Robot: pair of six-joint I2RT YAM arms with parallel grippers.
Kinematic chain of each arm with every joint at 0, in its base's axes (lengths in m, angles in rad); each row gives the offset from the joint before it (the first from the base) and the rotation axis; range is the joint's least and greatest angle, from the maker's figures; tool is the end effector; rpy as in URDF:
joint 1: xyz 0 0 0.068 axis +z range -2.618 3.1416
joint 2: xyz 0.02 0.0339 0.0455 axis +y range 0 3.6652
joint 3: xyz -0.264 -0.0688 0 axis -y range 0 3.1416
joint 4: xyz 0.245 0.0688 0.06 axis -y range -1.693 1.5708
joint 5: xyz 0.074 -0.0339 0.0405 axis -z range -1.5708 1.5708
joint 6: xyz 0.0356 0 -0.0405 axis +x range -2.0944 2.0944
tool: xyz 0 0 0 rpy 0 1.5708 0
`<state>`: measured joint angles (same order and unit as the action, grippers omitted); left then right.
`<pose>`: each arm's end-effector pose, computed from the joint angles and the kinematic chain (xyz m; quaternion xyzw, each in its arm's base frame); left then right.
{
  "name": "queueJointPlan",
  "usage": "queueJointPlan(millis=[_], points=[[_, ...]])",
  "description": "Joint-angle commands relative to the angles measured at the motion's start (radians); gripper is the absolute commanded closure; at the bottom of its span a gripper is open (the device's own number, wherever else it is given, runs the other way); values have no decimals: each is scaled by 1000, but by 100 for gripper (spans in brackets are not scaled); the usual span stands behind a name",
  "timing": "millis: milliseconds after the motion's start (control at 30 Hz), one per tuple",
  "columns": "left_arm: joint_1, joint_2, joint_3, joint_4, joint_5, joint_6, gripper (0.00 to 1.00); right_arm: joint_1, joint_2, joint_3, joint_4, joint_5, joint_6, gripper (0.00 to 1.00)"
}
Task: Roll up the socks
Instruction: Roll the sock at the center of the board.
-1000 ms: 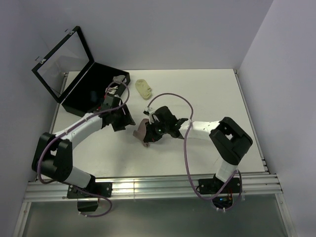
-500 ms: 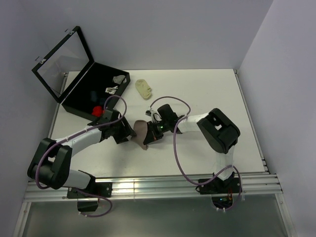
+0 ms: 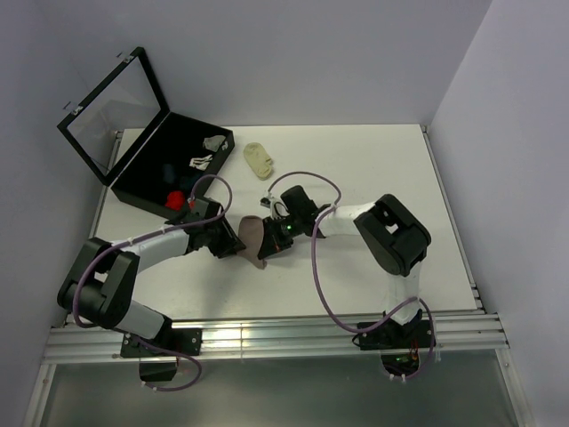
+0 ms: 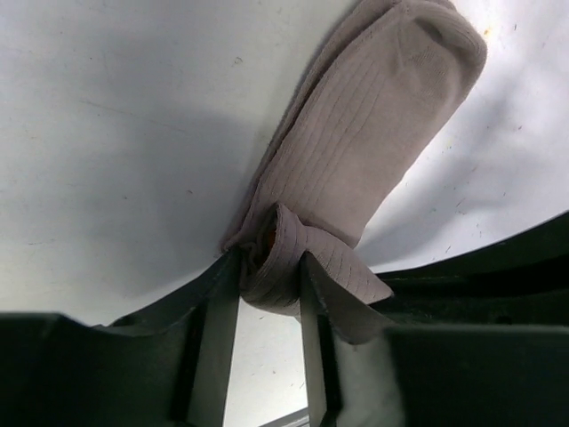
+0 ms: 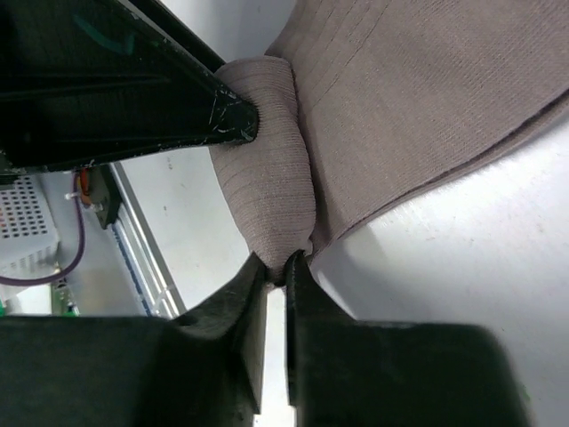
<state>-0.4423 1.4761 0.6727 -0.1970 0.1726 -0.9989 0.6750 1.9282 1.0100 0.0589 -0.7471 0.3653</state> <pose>0.2389 -0.1199 0.1498 -0.2393 0.9259 -0.2471 0.1560 0.2770 0.2527 0.1268 -0.2602 0.8427 0.4580 0.1114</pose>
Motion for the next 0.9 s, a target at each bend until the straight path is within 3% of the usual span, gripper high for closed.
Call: queueJointPlan(millis=[0, 167, 400, 633, 867], points=[[-4, 49, 4, -84, -105, 5, 65, -5, -70, 36, -51, 81, -46, 85], [-3, 73, 5, -102, -114, 6, 66, -2, -171, 32, -87, 182, -72, 68], [-3, 85, 14, -127, -125, 19, 66, 0, -229, 87, -94, 278, -94, 64], [-3, 87, 37, -162, -133, 37, 66, 47, -88, 208, -110, 377, -106, 64], [-3, 107, 76, -200, -131, 82, 67, 55, 18, 196, -27, 474, -43, 64]])
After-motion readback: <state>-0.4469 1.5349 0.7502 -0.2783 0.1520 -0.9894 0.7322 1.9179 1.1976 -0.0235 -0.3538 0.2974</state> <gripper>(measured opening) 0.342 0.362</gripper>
